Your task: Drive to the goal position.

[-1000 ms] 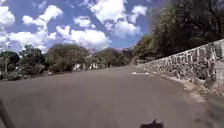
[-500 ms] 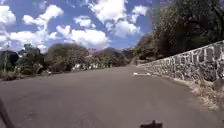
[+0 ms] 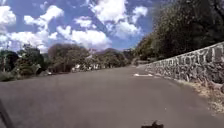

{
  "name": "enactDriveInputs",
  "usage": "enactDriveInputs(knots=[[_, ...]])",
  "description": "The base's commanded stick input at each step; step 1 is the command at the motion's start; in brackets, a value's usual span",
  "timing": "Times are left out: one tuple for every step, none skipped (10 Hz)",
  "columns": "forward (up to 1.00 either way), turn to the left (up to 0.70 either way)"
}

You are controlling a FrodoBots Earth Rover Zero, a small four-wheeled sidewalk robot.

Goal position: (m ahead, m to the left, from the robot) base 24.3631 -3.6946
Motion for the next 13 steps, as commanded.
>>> enactDriveInputs(knots=[[0.50, 0.00], [0.50, 0.00], [0.50, 0.00], [0.50, 0.00], [0.50, 0.00], [0.50, 0.00], [0.50, 0.00], [0.50, 0.00], [0.50, 0.00], [0.50, 0.00], [0.50, 0.00], [0.50, 0.00], [0.50, 0.00]])
